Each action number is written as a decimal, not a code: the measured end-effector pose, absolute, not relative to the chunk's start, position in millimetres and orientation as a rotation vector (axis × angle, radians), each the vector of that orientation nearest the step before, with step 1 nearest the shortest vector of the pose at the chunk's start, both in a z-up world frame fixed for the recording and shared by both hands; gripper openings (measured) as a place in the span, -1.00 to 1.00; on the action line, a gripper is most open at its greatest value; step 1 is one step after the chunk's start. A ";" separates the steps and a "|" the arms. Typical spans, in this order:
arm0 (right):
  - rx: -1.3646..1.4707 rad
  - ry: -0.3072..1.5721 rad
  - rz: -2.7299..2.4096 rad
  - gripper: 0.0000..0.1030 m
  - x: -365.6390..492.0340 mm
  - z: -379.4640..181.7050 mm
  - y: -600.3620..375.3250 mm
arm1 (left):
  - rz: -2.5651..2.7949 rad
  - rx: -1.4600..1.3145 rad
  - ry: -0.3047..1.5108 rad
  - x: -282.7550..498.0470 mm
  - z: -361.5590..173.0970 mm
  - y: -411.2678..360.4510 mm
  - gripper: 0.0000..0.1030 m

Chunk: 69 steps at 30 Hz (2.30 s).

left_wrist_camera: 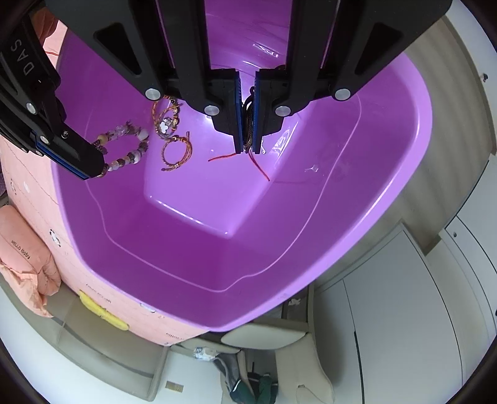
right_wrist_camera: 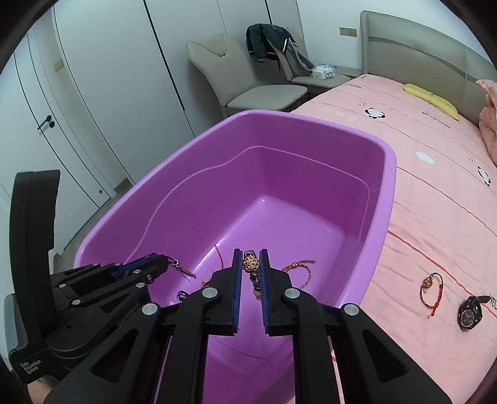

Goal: Organize jewelry
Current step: 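Open both tools to drop the items into the basin, then withdraw both open tools from the basin back over the bedspread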

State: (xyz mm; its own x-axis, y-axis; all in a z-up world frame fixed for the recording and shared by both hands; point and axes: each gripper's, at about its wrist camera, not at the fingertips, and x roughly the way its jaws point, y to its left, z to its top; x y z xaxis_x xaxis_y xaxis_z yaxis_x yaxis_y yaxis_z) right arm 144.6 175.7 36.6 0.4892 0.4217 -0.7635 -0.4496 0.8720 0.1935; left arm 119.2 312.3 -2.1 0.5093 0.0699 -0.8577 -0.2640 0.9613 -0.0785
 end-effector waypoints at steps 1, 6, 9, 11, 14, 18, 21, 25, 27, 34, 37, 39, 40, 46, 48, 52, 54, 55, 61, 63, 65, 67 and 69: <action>-0.039 0.923 0.525 -0.79 144.2 35.6 175.1 | 0.206 -0.208 1.023 119.3 -2.9 312.3 -0.87; -0.049 0.918 0.522 -0.78 146.2 33.9 172.6 | 0.222 -0.190 1.032 119.8 -2.4 308.7 -0.63; -0.057 0.883 0.507 -0.45 141.9 41.3 168.4 | 0.251 -0.150 1.008 115.0 2.8 306.1 0.19; -0.066 0.860 0.500 -0.41 137.8 45.8 166.2 | 0.272 -0.141 0.981 110.7 7.8 306.0 0.49; -0.058 0.852 0.493 -0.40 136.3 47.8 161.7 | 0.287 -0.150 0.984 106.0 10.5 309.7 0.62; -0.043 0.855 0.492 -0.37 134.0 48.2 156.1 | 0.308 -0.175 0.991 98.1 12.4 313.8 0.68; -0.037 0.852 0.496 -0.34 130.7 49.8 153.6 | 0.311 -0.168 0.987 94.4 15.4 312.5 0.68; -0.024 0.848 0.502 -0.31 126.8 52.1 149.5 | 0.307 -0.173 0.984 91.9 19.0 309.7 0.68; -0.019 0.844 0.504 -0.30 123.8 54.2 147.6 | 0.303 -0.167 0.981 90.6 21.4 306.8 0.68; 0.006 0.832 0.515 -0.22 116.0 60.0 134.8 | 0.290 -0.150 0.960 85.9 33.8 294.2 0.68; 0.023 0.820 0.513 -0.22 110.4 63.9 126.1 | 0.284 -0.138 0.950 83.0 39.7 288.5 0.68; 0.032 0.812 0.512 -0.22 106.8 66.9 120.5 | 0.278 -0.130 0.942 80.5 44.1 283.4 0.68; 0.034 0.809 0.511 -0.22 104.6 67.9 117.5 | 0.274 -0.126 0.938 79.0 46.0 280.8 0.68; 0.069 0.793 0.491 -0.16 88.4 71.3 90.2 | 0.239 -0.120 0.925 72.7 55.3 261.5 0.68; 0.079 0.788 0.482 -0.14 81.6 72.0 79.9 | 0.224 -0.113 0.919 69.7 57.2 253.0 0.68; 0.103 0.777 0.446 -0.06 66.5 72.1 56.0 | 0.190 -0.102 0.910 62.7 60.6 235.5 0.77; 0.122 0.778 0.431 -0.02 59.8 70.8 42.4 | 0.168 -0.092 0.908 59.5 61.6 224.4 0.80; 0.132 0.780 0.423 -0.01 56.0 69.5 35.4 | 0.160 -0.087 0.907 58.6 61.7 220.1 0.80; 0.168 0.783 0.344 0.04 32.5 56.2 -12.3 | 0.089 -0.076 0.893 48.3 60.9 185.2 0.84; 0.180 0.786 0.307 0.06 24.1 49.3 -31.1 | 0.065 -0.067 0.886 45.3 59.5 171.4 0.85; 0.196 0.787 0.276 0.09 17.3 42.5 -46.8 | 0.041 -0.057 0.879 42.5 57.7 157.5 0.86; 0.226 0.791 0.239 0.18 10.7 34.2 -69.7 | 0.013 -0.050 0.873 39.1 54.8 142.4 0.87; 0.248 0.788 0.203 0.24 6.1 27.1 -89.7 | -0.016 -0.042 0.874 38.4 51.7 128.3 0.87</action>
State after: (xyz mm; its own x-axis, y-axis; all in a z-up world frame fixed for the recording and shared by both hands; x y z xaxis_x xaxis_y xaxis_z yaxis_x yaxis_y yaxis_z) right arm 6.1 -89.7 27.1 0.6881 0.2713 -0.6730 -0.0876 0.9517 0.2942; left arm 38.4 128.3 51.7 0.6420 -0.0312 -0.7661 -0.0028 0.9991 -0.0431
